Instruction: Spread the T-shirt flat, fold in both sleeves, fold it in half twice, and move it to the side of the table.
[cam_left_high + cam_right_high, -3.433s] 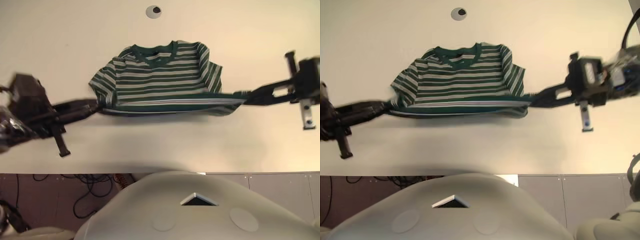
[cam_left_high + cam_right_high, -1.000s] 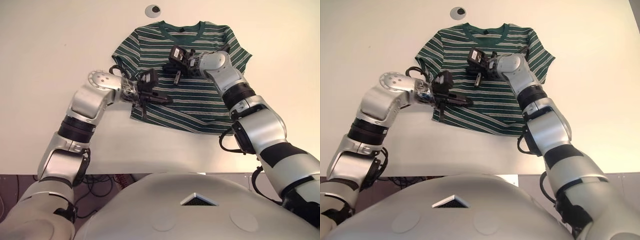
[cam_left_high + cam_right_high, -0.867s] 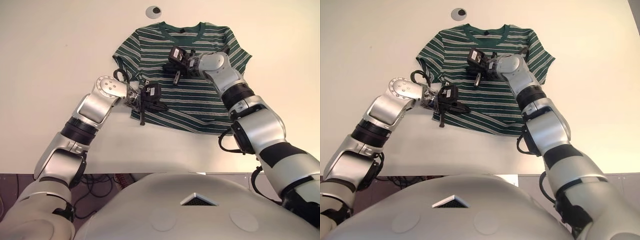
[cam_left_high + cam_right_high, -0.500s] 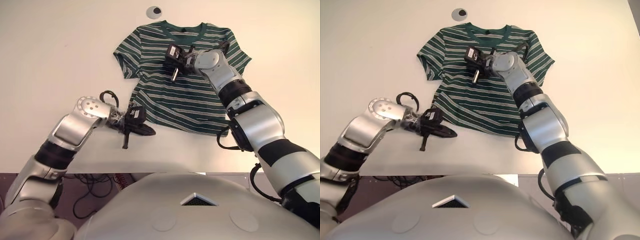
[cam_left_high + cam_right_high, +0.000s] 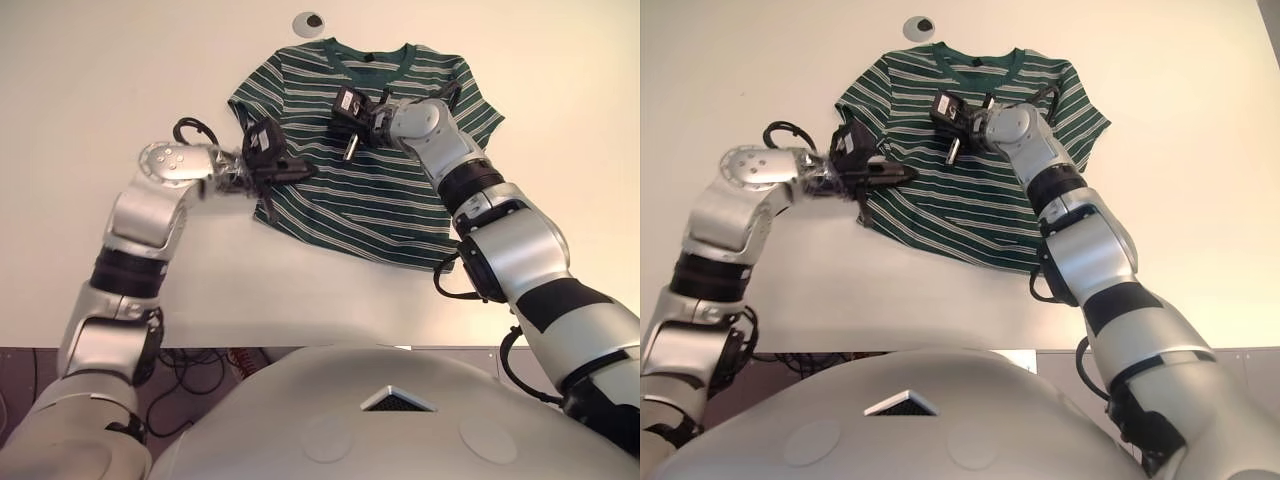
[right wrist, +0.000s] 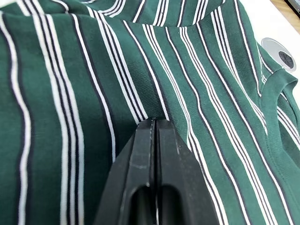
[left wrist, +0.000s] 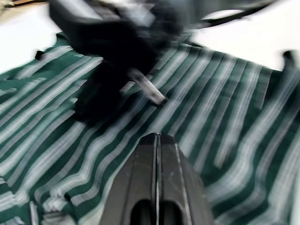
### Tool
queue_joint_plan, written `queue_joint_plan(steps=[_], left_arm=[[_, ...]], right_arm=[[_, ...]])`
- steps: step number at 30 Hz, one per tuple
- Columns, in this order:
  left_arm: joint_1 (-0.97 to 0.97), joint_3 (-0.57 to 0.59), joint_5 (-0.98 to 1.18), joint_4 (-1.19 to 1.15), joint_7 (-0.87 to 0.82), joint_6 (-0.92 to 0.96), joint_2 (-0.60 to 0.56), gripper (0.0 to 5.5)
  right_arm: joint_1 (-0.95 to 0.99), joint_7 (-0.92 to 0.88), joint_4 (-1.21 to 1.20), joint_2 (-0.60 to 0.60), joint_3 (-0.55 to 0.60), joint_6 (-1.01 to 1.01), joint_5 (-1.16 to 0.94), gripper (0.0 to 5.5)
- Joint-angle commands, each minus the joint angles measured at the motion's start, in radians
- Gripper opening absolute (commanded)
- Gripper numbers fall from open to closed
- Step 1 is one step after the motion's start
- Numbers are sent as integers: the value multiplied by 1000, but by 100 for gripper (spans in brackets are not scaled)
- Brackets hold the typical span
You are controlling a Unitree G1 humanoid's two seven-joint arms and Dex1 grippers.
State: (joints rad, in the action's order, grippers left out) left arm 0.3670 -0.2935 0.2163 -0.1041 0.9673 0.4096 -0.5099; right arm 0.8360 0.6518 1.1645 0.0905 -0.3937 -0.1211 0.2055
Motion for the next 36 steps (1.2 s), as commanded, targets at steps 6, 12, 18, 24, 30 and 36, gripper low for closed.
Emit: queue_joint_plan(steps=[6, 12, 18, 24, 30, 36], left_arm=[[53, -170, -96, -172, 182, -106, 48, 0], [-57, -286, -209, -10, 255, -70, -99, 0], [-250, -213, -143, 314, 252, -3, -286, 0], [-477, -65, -58, 510, 226, 41, -454, 0], [-563, 19, 5, 695, 141, 173, -473, 0], [-511, 89, 55, 781, 58, 270, -442, 0]], right_arm=[[-80, 22, 84, -11, -42, 77, 69, 2], [-80, 2, 94, -9, -51, 91, 80, 2], [-89, -28, 108, -9, -63, 93, 98, 2], [-122, -56, 104, 3, -58, 92, 92, 2], [-121, -57, 96, 10, -67, 70, 100, 2], [-109, -80, 82, 14, -69, 34, 100, 2]])
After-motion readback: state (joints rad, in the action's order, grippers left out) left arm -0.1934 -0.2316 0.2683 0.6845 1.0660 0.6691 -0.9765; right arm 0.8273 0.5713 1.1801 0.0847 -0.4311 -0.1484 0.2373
